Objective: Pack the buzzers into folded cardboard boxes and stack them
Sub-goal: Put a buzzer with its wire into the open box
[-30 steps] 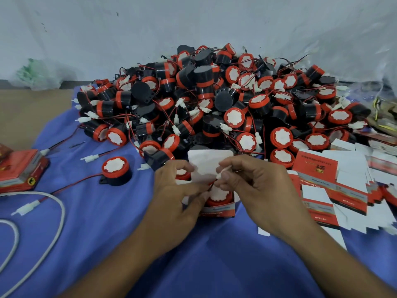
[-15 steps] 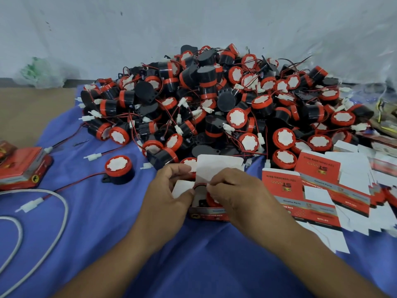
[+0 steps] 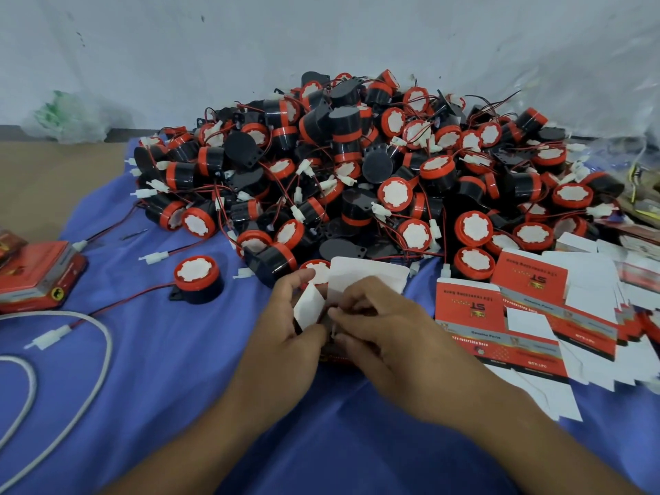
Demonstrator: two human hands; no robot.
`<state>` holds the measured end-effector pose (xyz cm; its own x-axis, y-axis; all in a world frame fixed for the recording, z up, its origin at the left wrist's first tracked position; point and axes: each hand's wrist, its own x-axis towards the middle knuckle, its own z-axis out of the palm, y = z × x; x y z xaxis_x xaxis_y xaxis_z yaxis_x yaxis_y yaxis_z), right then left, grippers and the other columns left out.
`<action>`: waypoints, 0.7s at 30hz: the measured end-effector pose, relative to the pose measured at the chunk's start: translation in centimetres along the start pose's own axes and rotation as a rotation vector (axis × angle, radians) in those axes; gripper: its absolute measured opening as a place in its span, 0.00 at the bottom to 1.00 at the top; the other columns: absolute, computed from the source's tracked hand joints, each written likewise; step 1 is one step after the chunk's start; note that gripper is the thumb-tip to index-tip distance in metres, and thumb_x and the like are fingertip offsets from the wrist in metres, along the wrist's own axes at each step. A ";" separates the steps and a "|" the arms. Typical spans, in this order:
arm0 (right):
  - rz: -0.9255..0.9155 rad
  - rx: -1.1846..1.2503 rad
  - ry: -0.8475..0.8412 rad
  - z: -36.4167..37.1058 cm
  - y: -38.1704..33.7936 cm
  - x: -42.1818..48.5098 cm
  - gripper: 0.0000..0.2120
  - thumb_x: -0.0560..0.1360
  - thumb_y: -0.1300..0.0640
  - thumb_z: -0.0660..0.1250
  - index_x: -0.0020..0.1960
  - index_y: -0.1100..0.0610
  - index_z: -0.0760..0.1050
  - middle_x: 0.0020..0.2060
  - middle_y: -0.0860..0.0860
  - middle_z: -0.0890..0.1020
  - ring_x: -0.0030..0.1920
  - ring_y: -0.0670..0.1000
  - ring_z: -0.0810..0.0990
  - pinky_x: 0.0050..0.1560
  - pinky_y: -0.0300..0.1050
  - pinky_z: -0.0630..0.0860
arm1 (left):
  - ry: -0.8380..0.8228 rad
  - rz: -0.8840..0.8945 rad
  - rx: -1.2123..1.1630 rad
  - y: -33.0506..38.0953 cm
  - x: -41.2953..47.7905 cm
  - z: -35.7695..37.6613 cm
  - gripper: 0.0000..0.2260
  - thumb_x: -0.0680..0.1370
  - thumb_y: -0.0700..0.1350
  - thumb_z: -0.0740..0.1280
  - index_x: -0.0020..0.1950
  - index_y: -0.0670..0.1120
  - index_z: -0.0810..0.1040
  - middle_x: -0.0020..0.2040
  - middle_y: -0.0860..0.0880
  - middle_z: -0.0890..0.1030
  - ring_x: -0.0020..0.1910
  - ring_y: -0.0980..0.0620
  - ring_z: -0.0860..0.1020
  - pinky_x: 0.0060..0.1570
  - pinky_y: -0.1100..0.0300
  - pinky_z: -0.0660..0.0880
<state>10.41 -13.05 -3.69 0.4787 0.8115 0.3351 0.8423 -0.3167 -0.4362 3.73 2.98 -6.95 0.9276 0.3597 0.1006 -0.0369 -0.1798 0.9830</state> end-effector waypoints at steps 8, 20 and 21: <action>-0.101 -0.165 -0.049 0.5 -0.4 -0.5 0.09 0.78 0.58 0.68 0.55 0.59 0.82 0.54 0.51 0.83 0.56 0.54 0.78 0.59 0.48 0.74 | -0.116 0.047 -0.034 -0.3 -0.4 -0.1 0.30 0.71 0.38 0.63 0.70 0.60 0.67 0.68 0.60 0.76 0.68 0.58 0.73 0.68 0.48 0.72; 0.025 -0.099 0.048 -0.1 2.2 -2.3 0.13 0.79 0.49 0.67 0.61 0.52 0.80 0.67 0.48 0.71 0.59 0.50 0.79 0.52 0.51 0.81 | -0.307 0.354 0.468 -0.7 -0.2 -1.3 0.18 0.83 0.52 0.57 0.74 0.60 0.64 0.72 0.70 0.65 0.72 0.67 0.64 0.69 0.69 0.64; 0.024 -0.146 0.073 -0.1 2.5 -2.5 0.15 0.78 0.46 0.67 0.60 0.52 0.80 0.67 0.50 0.71 0.62 0.51 0.76 0.57 0.50 0.79 | -0.317 0.349 0.482 -0.7 -0.1 -1.4 0.18 0.83 0.53 0.58 0.74 0.58 0.67 0.71 0.69 0.66 0.71 0.66 0.66 0.68 0.68 0.66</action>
<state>11.36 -15.97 -5.54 0.5111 0.7669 0.3882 0.8551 -0.4077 -0.3203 3.17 4.33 -7.45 0.9584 -0.0659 0.2776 -0.2520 -0.6517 0.7154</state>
